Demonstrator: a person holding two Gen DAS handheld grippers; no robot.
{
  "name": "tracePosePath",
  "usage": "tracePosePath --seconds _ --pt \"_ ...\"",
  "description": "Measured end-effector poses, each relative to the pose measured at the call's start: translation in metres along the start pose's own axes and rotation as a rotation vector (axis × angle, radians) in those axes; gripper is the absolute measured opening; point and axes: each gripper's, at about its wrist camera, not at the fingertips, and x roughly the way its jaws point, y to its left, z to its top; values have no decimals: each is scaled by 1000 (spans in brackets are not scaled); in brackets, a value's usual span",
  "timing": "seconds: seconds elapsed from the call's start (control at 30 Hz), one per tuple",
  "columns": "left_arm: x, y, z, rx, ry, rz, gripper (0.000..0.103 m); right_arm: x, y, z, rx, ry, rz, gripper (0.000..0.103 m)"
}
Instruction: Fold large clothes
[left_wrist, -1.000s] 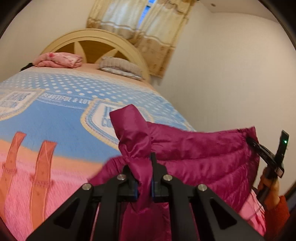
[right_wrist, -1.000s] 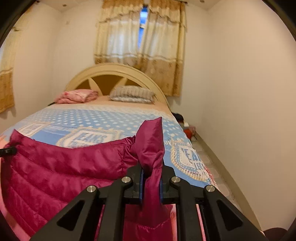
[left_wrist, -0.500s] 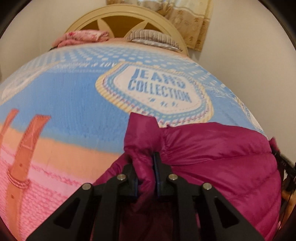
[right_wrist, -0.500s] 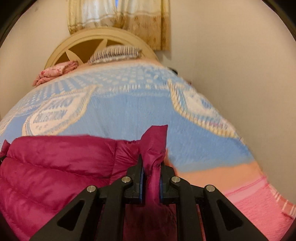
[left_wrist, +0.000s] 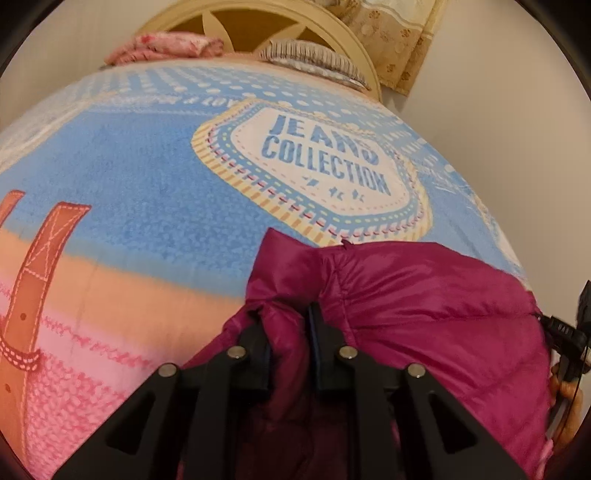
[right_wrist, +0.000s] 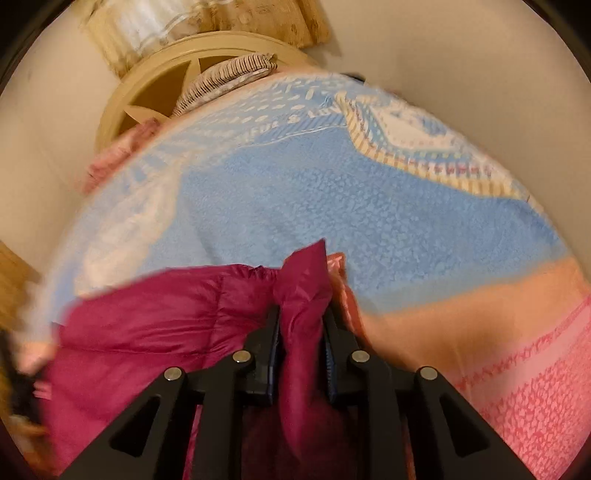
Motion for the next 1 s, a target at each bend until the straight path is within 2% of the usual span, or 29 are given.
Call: tracePosePath --seconds 0.03,0.07,0.1,0.17,0.23,0.27,0.33,0.4,0.5,0.57,0.63,0.7,0.83,1.0 --pt "-12 6 1 -4 -7 -9 20 -18 -10 2 58 -58 39 20" --pt "-21 10 1 -2 -27 5 26 -45 -22 0 139 -155 68 20" --pt "-36 13 1 4 -65 45 39 -69 -32 -2 207 -230 46 20" --pt "-59 12 -2 22 -130 124 53 -99 -28 -9 222 -281 -45 22" --pt "-79 2 -9 47 -172 82 53 -110 3 -21 103 -268 -20 22" --pt "-87 -10 -14 67 -179 43 53 -109 31 -31 7 -237 2 22" --pt "-96 -44 -30 127 -185 9 53 -100 86 -55 -153 -178 42 22" --pt "-93 -74 -45 187 -167 -2 56 -84 141 -85 -278 -128 71 20" --pt "-72 -102 -66 219 -126 40 56 -59 187 -114 -353 -109 34 20" --pt "-55 -104 -76 195 -88 61 56 -37 195 -126 -346 -68 29 20" --pt "-48 -103 -80 191 -97 76 56 -19 191 -132 -335 -52 -7 20" --pt "-46 -107 -84 215 -106 94 57 -6 184 -139 -336 -50 -8 20" --pt "-37 -112 -90 261 -132 147 60 6 176 -140 -328 -44 -4 19" --pt "-35 -107 -88 245 -105 143 61 11 166 -140 -294 -20 21 19"
